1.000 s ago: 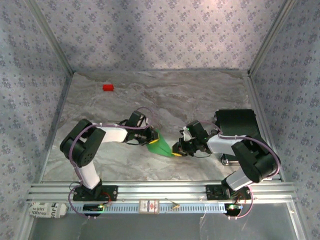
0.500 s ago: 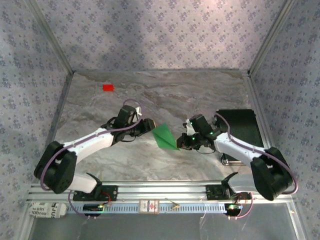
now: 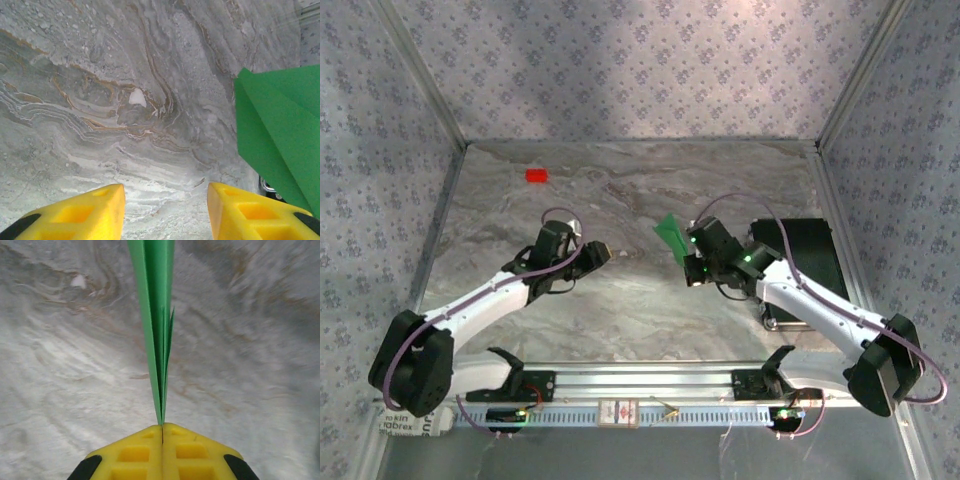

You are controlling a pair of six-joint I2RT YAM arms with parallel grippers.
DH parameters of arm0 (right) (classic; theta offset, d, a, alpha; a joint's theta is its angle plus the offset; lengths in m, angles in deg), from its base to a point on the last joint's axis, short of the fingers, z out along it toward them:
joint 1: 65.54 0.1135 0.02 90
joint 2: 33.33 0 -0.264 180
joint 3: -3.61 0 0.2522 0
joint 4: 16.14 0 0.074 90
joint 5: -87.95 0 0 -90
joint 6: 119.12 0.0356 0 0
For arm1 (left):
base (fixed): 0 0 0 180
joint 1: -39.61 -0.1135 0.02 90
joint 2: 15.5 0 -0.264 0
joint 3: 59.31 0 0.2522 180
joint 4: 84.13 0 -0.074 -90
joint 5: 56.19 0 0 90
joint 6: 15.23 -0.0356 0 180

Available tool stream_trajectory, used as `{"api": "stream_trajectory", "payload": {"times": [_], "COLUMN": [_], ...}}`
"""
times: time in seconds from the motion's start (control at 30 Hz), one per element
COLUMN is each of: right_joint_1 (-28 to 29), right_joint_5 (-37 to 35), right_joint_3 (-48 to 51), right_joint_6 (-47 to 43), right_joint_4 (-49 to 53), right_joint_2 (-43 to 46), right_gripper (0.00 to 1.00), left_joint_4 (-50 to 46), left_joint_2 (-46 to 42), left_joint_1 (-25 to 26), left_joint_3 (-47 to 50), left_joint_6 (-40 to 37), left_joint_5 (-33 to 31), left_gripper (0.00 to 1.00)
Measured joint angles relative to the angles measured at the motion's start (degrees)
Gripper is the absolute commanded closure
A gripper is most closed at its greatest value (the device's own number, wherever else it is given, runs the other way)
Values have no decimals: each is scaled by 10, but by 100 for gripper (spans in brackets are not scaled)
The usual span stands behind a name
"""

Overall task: Fold a paper plane with a square sheet of paper (pick it up from the middle)
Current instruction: Turn over the paper at the center of the table.

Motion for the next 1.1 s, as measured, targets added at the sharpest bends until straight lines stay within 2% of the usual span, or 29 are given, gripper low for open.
{"api": "stream_trajectory", "payload": {"times": [0.23,0.43,0.63,0.87,1.1], "right_joint_1": [95,129,173,232,233], "right_joint_5": [-234,-311,-312,-242,-127], "right_joint_3": [-49,-52,-60,-92,-92], "right_joint_6": [-6,-1,1,-10,-39], "right_joint_4": [84,111,111,88,21], "right_joint_2": [-60,-112,-189,-265,-266], "right_gripper": [93,91,91,89,73], "left_joint_4": [-1,-4,-12,-14,-14], "left_joint_2": [-23,-35,-44,-50,-50], "left_joint_1": [-11,-18,-21,-26,-29], "left_joint_3": [14,28,30,33,34], "left_joint_6": [9,15,21,30,34], "left_joint_5": [-13,-19,-30,-32,-32], "left_gripper": [54,54,54,55,54]}}
